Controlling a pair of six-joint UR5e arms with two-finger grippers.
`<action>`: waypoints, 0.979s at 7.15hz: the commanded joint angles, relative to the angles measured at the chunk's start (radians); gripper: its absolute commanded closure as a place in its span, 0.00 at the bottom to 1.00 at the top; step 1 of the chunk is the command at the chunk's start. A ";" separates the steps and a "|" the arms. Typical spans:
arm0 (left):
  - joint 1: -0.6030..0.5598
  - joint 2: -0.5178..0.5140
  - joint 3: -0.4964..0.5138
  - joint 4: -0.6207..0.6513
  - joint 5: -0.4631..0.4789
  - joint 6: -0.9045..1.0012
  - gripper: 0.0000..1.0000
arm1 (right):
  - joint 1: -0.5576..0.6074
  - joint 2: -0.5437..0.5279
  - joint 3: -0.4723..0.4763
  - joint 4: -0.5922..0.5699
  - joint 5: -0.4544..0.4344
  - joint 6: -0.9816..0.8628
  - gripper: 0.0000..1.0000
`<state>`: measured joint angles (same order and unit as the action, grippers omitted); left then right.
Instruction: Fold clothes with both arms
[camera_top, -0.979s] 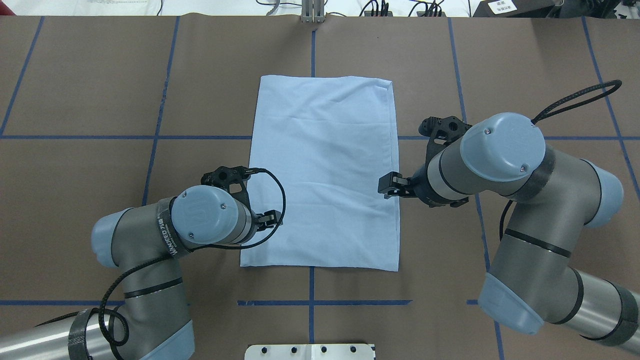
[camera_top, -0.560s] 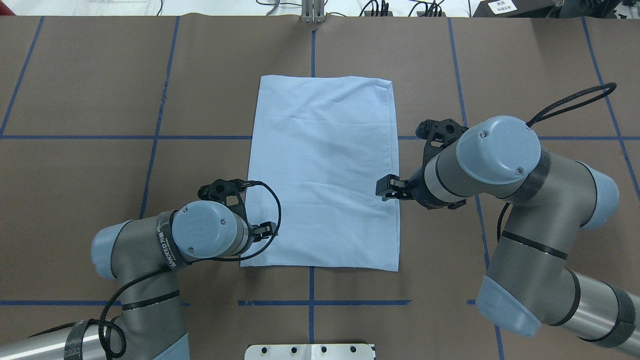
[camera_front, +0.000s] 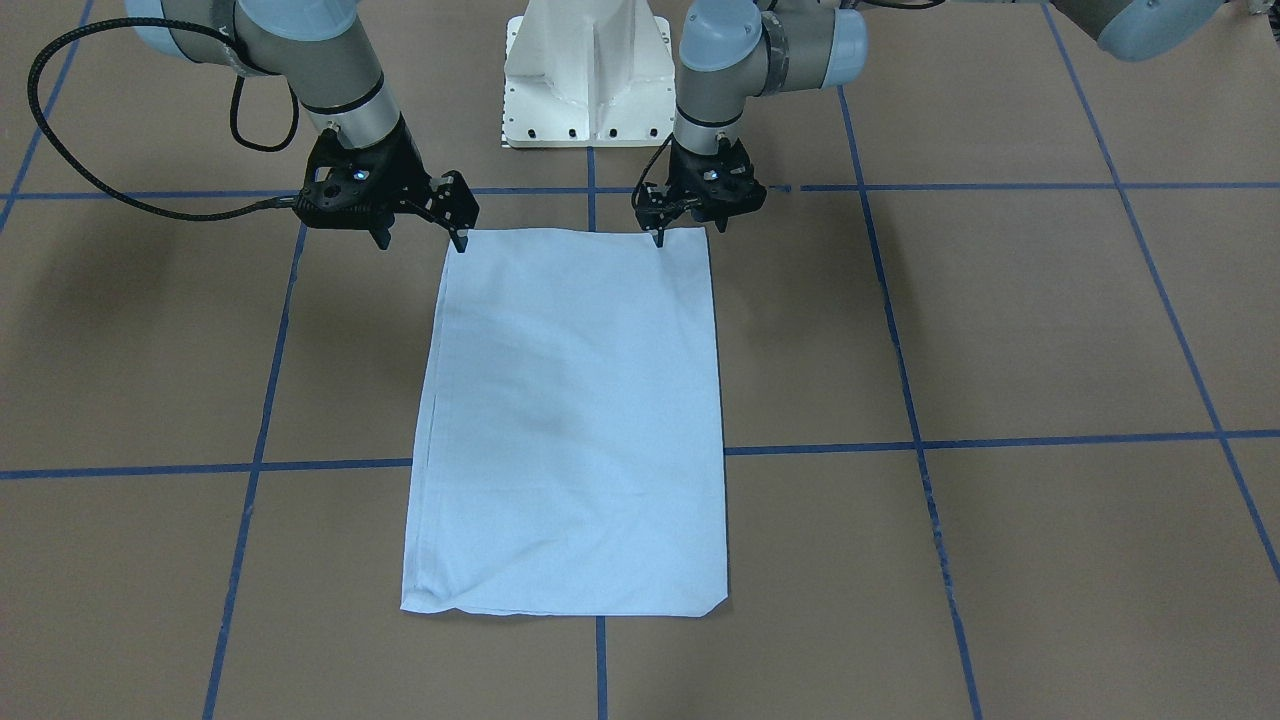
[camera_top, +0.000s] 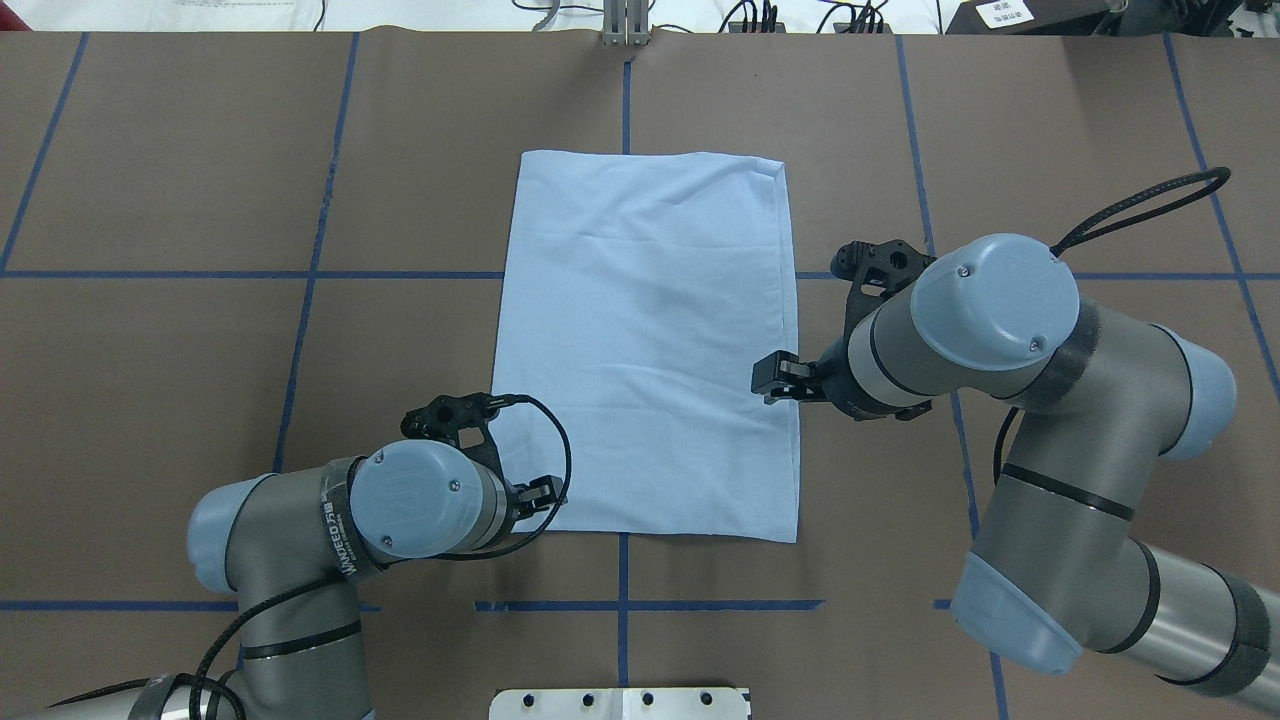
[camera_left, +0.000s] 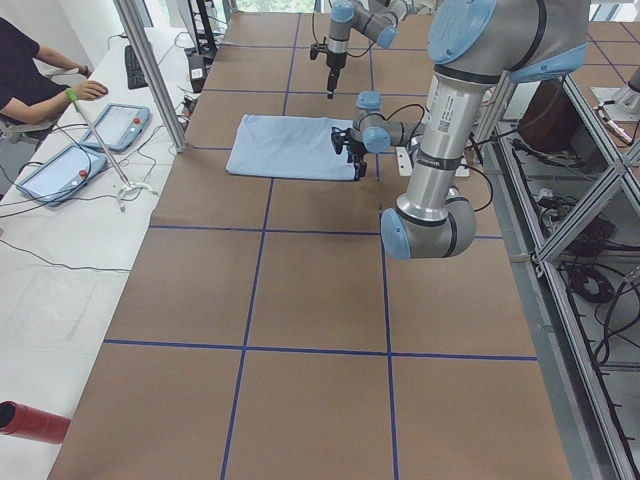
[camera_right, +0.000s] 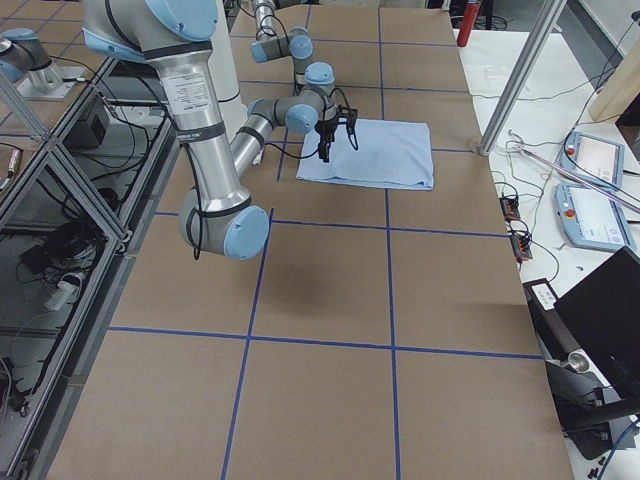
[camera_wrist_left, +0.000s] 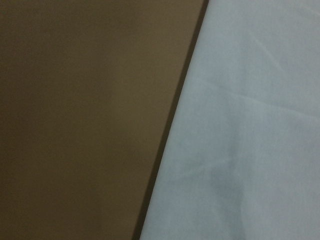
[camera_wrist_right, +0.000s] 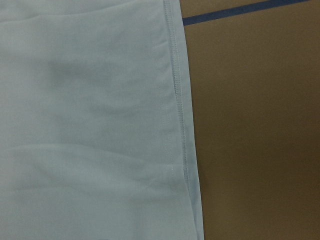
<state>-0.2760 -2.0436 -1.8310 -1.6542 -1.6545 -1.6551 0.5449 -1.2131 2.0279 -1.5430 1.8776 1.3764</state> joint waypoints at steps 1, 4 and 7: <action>0.018 0.005 0.013 -0.002 0.004 -0.005 0.02 | 0.000 0.001 0.000 0.000 0.000 0.000 0.00; 0.020 0.003 -0.002 -0.001 -0.001 -0.005 0.07 | 0.001 0.000 0.000 0.000 0.002 0.000 0.00; 0.018 0.002 0.010 -0.001 0.002 -0.002 0.08 | 0.000 0.001 -0.002 0.000 0.002 0.000 0.00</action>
<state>-0.2565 -2.0415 -1.8210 -1.6552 -1.6528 -1.6574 0.5449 -1.2121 2.0267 -1.5432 1.8791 1.3760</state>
